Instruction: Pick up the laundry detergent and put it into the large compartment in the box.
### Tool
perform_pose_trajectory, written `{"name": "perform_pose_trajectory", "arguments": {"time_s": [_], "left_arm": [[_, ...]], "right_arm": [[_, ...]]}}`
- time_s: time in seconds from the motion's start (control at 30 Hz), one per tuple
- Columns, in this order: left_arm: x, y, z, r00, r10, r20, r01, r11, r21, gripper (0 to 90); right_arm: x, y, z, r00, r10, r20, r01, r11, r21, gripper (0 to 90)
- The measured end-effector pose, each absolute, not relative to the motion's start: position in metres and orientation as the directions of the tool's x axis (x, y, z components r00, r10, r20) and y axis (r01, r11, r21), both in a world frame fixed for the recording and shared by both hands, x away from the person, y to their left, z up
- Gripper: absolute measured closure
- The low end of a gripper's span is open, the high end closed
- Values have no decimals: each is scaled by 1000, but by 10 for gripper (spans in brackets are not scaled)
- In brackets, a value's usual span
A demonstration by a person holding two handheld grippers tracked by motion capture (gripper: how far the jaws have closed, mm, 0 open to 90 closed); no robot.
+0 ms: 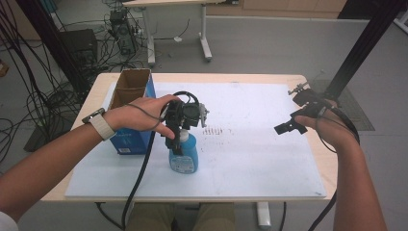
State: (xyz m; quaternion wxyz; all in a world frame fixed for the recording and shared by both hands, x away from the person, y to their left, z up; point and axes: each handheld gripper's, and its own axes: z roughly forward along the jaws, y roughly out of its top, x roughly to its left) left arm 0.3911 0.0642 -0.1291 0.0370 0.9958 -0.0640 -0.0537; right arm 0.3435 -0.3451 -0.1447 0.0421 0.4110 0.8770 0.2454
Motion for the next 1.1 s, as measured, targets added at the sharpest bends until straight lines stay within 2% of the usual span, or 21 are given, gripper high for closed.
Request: {"name": "perform_pose_trajectory", "arguments": {"time_s": [0.67,1.1], "left_arm": [[387,62,-146,988,-130,-87,-124,-990,69,89],[383,60,-152,988,-137,-70,-133,-989,56,141]], "right_arm": [[342,-347,-148,-656,743,134,704,539,463,78],[341,-350,-150,-652,746,136,708,534,461,78]]}}
